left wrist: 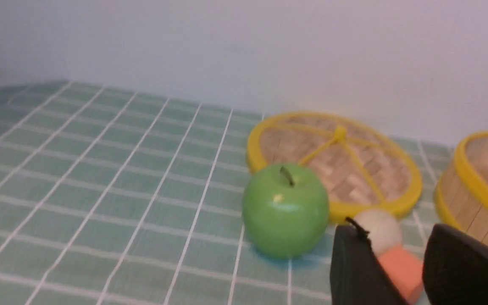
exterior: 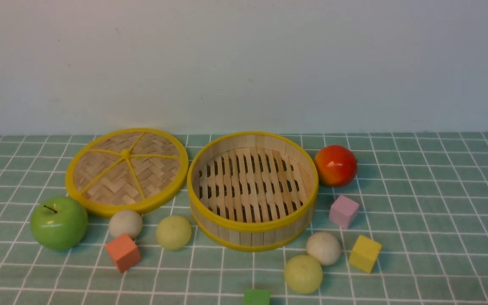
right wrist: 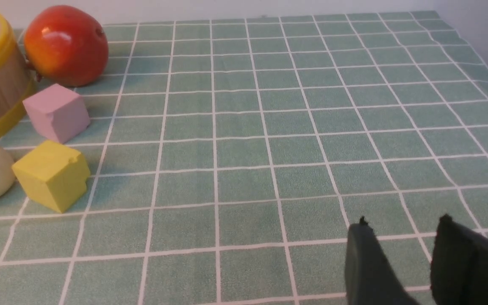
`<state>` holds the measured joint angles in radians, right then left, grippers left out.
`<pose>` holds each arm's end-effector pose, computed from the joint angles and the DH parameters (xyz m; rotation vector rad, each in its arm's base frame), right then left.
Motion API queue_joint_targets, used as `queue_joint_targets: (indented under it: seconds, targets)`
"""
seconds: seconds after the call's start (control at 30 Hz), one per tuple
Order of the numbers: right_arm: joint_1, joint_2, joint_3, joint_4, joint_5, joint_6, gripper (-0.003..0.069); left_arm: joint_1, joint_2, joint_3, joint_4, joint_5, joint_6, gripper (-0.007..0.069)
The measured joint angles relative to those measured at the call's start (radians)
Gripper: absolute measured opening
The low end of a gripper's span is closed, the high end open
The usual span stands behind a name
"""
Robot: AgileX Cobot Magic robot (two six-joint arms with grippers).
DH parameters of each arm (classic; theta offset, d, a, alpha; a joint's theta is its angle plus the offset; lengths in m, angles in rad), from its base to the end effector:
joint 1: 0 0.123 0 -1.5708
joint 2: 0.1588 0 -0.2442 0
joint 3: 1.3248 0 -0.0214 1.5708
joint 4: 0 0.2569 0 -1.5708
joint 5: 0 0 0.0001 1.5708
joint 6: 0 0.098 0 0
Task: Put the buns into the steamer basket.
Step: Use the left arm to grab a steamed stuffed bun
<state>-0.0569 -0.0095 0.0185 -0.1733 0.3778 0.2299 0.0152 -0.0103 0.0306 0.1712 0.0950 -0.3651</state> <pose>0.1060 -0.0123 0.1722 0.1609 1.8580 -0.0513 0.1113 0.0033 0.1949 -0.1800 1.5888 -0.1266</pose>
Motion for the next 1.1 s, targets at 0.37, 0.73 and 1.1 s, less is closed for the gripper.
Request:
queue_joint_targets:
  seconds: [0.37,0.73,1.1]
  targets:
    - [0.0,0.0,0.0,0.0,0.0,0.0,0.0239,0.0,0.0,0.0,-0.124,-0.335,-0.227,0.0238]
    - [0.0,0.0,0.0,0.0,0.0,0.0,0.0239,0.0,0.093,-0.316,-0.154,-0.227,-0.277,0.0238]
    - [0.0,0.0,0.0,0.0,0.0,0.0,0.0239,0.0,0.533,-0.714,-0.145,0.409,-0.277,0.0238]
